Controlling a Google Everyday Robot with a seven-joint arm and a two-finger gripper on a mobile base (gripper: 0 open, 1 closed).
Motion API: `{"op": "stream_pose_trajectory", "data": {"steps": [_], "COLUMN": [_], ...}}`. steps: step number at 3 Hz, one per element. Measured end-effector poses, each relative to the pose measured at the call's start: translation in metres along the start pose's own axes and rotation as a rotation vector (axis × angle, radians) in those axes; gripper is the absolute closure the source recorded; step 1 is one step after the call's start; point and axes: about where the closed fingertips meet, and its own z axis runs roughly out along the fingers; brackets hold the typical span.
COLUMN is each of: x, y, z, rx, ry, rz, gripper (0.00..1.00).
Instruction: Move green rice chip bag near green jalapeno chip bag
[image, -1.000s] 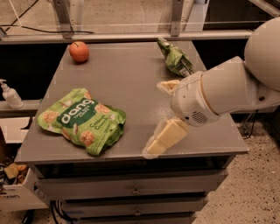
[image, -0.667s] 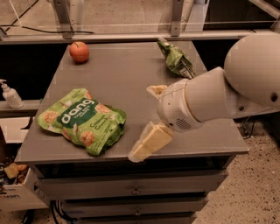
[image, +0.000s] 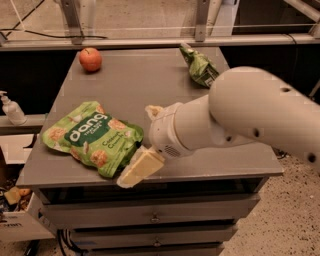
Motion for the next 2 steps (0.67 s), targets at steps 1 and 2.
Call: {"op": "stream_pose_trajectory", "data": {"steps": [1,2], "x": [-0.008,-0.017], "y": [0.005,0.01], "z": [0.034,0.059], "rx": [-0.012,-0.029], "ry": [-0.018,-0.028], "rz": [0.039,0.049], "gripper": [0.0,0.18]}}
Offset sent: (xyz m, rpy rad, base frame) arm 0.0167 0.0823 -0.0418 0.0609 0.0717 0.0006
